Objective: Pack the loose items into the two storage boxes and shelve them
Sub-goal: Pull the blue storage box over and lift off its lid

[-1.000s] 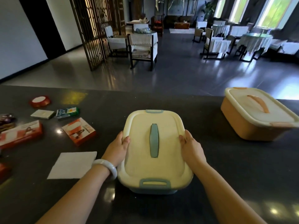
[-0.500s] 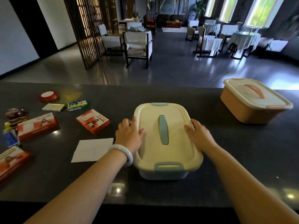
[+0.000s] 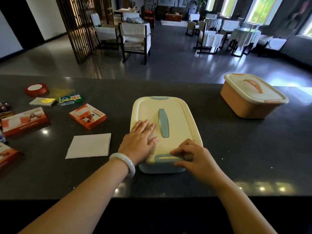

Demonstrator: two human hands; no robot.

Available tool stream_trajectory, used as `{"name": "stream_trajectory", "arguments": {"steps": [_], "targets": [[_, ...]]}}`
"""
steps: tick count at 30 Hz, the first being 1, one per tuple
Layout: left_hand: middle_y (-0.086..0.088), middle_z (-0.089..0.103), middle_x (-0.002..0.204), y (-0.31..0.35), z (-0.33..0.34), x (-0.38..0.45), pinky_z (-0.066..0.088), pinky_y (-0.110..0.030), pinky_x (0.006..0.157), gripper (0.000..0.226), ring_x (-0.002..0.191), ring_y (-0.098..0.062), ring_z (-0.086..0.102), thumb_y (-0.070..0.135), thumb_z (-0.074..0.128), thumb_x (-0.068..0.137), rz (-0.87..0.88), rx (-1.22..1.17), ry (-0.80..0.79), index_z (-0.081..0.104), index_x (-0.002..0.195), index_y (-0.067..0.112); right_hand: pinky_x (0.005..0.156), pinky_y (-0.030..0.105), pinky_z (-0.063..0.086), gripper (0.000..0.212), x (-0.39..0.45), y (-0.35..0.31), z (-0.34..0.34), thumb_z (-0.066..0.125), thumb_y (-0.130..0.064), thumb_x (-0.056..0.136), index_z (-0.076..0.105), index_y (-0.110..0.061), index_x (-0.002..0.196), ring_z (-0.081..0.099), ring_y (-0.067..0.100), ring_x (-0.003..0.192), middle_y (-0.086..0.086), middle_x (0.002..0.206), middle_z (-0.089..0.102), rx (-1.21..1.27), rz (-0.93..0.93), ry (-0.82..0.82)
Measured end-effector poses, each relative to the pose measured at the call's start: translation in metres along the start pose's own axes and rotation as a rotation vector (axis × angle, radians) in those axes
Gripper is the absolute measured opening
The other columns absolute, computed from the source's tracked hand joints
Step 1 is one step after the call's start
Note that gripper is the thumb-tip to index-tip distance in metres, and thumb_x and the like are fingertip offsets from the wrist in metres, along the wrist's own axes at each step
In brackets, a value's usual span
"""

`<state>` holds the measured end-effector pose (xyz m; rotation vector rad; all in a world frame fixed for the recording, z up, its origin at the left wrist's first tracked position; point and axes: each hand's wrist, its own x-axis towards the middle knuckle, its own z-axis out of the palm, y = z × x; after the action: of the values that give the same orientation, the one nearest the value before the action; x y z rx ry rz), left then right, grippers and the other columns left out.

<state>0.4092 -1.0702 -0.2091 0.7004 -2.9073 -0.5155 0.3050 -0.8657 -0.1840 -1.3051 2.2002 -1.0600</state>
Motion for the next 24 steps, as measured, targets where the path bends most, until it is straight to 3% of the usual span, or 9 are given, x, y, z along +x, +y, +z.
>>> {"name": "stream_trajectory", "arguments": {"steps": [5, 8, 15, 19, 21, 24], "targets": [[0.011, 0.0, 0.162, -0.001, -0.001, 0.001, 0.009, -0.04, 0.12, 0.061, 0.147, -0.01, -0.008, 0.052, 0.025, 0.1, 0.012, -0.011, -0.043, 0.01, 0.154, 0.03, 0.073, 0.006, 0.043, 0.035, 0.004, -0.003, 0.003, 0.082, -0.014, 0.07, 0.063, -0.04, 0.084, 0.053, 0.0, 0.087, -0.014, 0.093, 0.058, -0.044, 0.046, 0.028], [0.011, -0.001, 0.162, -0.001, -0.001, 0.001, 0.006, -0.04, 0.12, 0.061, 0.147, -0.01, -0.009, 0.052, 0.025, 0.1, 0.009, -0.011, -0.067, 0.009, 0.154, 0.031, 0.071, 0.009, 0.043, 0.035, 0.004, -0.003, 0.005, 0.083, -0.016, 0.068, 0.061, -0.04, 0.079, 0.052, 0.003, 0.084, -0.013, 0.09, 0.058, -0.07, 0.055, 0.044], [0.01, -0.001, 0.162, 0.001, -0.004, 0.001, 0.006, -0.043, 0.121, 0.061, 0.147, -0.011, -0.009, 0.052, 0.026, 0.1, 0.003, -0.004, -0.076, 0.009, 0.154, 0.03, 0.074, 0.007, 0.043, 0.035, 0.0, 0.002, 0.003, 0.083, -0.017, 0.069, 0.059, -0.039, 0.084, 0.051, 0.0, 0.085, -0.015, 0.093, 0.055, -0.083, -0.007, 0.003], [0.01, -0.003, 0.162, 0.003, -0.007, 0.001, 0.007, -0.042, 0.121, 0.061, 0.147, -0.011, -0.01, 0.052, 0.024, 0.1, -0.005, 0.001, -0.099, 0.007, 0.154, 0.03, 0.076, 0.004, 0.042, 0.034, 0.01, 0.004, -0.006, 0.08, -0.029, 0.071, 0.058, -0.041, 0.095, 0.052, -0.007, 0.09, -0.016, 0.098, 0.056, -0.024, 0.007, -0.086], [0.008, -0.003, 0.162, 0.005, -0.008, 0.0, 0.005, -0.04, 0.121, 0.061, 0.147, -0.012, -0.01, 0.051, 0.023, 0.1, 0.002, 0.021, -0.1, 0.007, 0.155, 0.028, 0.071, 0.01, 0.046, 0.027, 0.025, 0.006, -0.01, 0.075, -0.036, 0.076, 0.059, -0.041, 0.098, 0.055, -0.005, 0.088, -0.018, 0.097, 0.058, -0.034, 0.047, 0.002], [0.008, -0.003, 0.162, 0.008, -0.011, -0.008, 0.004, -0.039, 0.121, 0.063, 0.147, -0.013, -0.011, 0.053, 0.022, 0.1, 0.014, 0.037, -0.108, 0.006, 0.155, 0.028, 0.095, 0.031, 0.045, 0.03, 0.056, 0.008, -0.013, 0.064, -0.041, 0.087, 0.056, -0.04, 0.116, 0.053, 0.005, 0.107, -0.018, 0.116, 0.054, -0.146, 0.133, 0.128]]}}
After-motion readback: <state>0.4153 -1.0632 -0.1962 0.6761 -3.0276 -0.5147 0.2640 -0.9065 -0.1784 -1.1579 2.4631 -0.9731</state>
